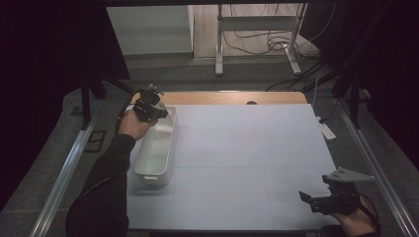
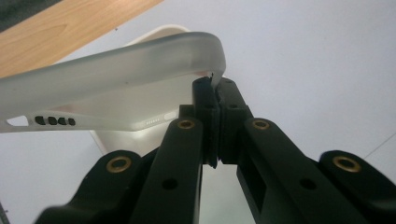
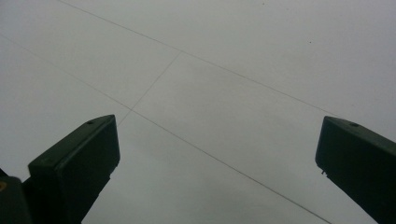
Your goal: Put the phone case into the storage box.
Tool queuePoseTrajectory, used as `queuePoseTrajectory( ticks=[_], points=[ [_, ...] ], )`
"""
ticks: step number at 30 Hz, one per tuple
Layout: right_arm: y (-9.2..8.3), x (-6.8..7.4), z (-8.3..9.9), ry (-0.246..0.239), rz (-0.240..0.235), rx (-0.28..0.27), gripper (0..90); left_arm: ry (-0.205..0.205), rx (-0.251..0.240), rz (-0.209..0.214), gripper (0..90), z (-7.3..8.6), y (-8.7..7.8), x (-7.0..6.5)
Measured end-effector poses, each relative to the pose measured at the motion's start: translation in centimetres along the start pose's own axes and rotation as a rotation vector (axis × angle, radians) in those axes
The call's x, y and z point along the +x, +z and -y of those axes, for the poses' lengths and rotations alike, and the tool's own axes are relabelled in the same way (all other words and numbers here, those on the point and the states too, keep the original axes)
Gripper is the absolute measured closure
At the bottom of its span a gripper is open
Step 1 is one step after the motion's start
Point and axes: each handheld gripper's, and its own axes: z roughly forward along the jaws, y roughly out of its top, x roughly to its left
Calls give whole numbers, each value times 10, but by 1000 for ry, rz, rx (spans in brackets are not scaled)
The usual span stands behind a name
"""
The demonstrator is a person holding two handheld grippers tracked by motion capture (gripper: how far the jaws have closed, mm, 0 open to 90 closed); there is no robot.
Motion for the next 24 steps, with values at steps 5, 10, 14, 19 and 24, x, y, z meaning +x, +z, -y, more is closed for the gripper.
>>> queuePoseTrajectory(
  ticks=[5,10,14,19,24],
  points=[
    [0,0,0,0,-1,2,0,-12,14,-3,884,0,9,2],
    [0,0,0,1,-2,3,0,-23,28,-10,884,-1,17,3],
    [1,0,0,0,-2,5,0,-32,32,-10,884,-2,20,4],
    [1,0,0,3,-3,5,2,-37,43,-19,883,-3,27,5],
    [1,0,0,1,-4,9,3,-37,51,-25,883,-4,33,6]
  ],
)
